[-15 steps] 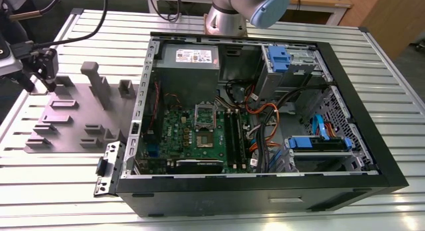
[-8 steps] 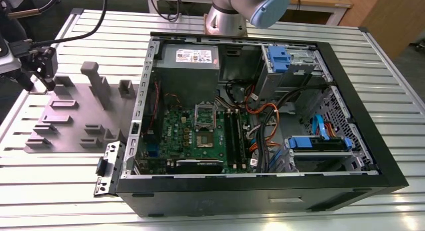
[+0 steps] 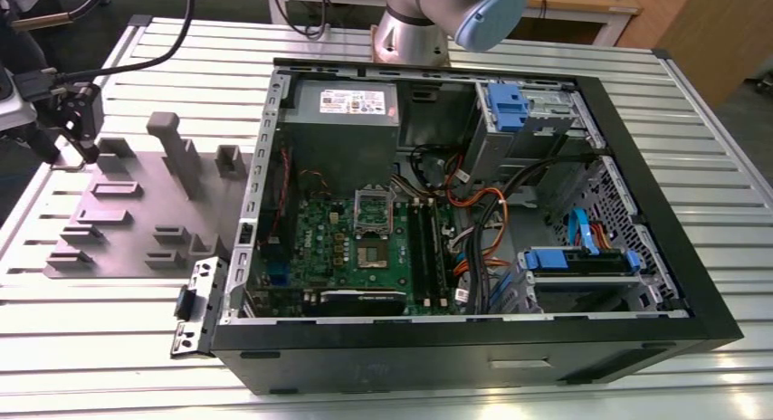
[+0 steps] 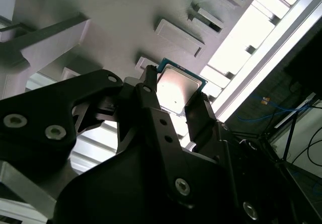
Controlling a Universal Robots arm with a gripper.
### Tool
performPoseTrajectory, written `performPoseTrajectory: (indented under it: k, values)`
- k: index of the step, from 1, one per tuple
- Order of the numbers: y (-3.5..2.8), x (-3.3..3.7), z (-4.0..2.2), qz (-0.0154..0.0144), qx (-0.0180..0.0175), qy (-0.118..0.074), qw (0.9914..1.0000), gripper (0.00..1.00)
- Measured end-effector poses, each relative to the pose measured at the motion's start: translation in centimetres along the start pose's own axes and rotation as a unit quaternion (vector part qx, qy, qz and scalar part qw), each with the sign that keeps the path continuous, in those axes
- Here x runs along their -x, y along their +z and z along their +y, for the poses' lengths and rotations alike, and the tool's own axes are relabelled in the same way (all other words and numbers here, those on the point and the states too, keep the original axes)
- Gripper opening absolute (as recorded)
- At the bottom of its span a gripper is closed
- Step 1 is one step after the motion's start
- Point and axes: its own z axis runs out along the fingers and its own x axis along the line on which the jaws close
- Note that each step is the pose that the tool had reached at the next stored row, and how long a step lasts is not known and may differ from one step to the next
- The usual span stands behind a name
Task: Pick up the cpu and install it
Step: 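Pick up the cpu and move it towards the insertion slot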
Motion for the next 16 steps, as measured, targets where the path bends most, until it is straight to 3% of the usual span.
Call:
performPoseTrajectory:
  k: [16]
  values:
    - [-0.26,0.0,0.0,0.0001,0.0,0.0,1.0,0.47]
